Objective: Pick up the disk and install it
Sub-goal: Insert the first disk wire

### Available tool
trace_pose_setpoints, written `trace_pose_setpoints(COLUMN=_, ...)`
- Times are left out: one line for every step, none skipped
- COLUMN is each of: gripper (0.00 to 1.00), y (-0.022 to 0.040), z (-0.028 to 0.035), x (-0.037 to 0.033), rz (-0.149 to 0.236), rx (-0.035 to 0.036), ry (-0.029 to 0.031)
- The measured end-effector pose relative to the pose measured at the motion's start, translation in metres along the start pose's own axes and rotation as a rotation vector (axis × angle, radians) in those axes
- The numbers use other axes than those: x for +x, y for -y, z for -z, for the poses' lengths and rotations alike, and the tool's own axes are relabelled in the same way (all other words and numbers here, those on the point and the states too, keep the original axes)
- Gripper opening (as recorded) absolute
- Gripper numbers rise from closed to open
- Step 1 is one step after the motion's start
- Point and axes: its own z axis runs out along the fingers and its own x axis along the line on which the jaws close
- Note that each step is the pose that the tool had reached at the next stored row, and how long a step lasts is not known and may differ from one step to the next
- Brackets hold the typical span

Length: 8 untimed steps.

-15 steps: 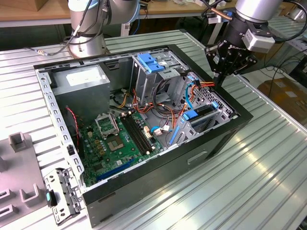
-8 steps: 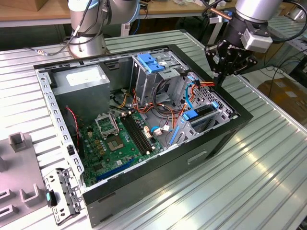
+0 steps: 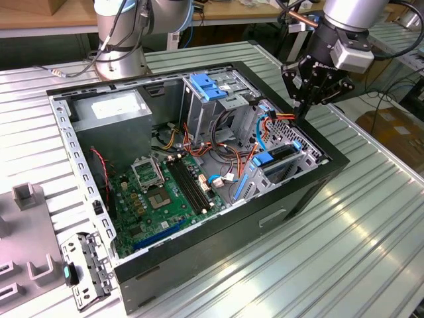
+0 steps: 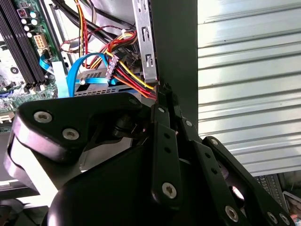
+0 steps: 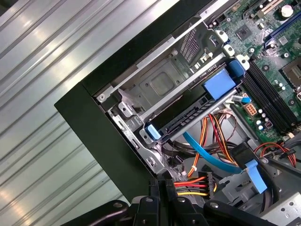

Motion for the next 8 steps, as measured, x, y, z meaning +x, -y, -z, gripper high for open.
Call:
trace_pose_setpoints(gripper=0.16, y=-0.0001, z=0.0000, x=-0.0001, rz=0.000, rx=0.0000, ry=0.0000)
trace_pose_setpoints(gripper=0.16, y=-0.0001, z=0.0000, x=-0.0001, rz=0.000, rx=0.0000, ry=0.0000)
trace_pose_setpoints(gripper=0.16, y=-0.0001, z=0.0000, x=-0.0001, rz=0.000, rx=0.0000, ry=0.0000)
trace_pose_setpoints(gripper=0.16, y=-0.0001, z=0.0000, x=-0.0001, rz=0.000, rx=0.0000, ry=0.0000)
trace_pose_setpoints(gripper=0.16, y=-0.0001, z=0.0000, x=-0.0001, rz=-0.001, rx=0.0000, ry=0.0000)
trace_pose_setpoints(gripper=0.16, y=-0.0002, z=0.0000, x=-0.0002, rz=-0.002, rx=-0.0001, ry=-0.0001)
trace_pose_setpoints(gripper=0.16, y=-0.0007, z=0.0001, x=-0.0008, rz=-0.004, rx=-0.0002, ry=-0.0001)
trace_pose_setpoints(gripper=0.16, y=-0.0011, z=0.0001, x=-0.0014, rz=-0.008, rx=-0.0005, ry=-0.0001)
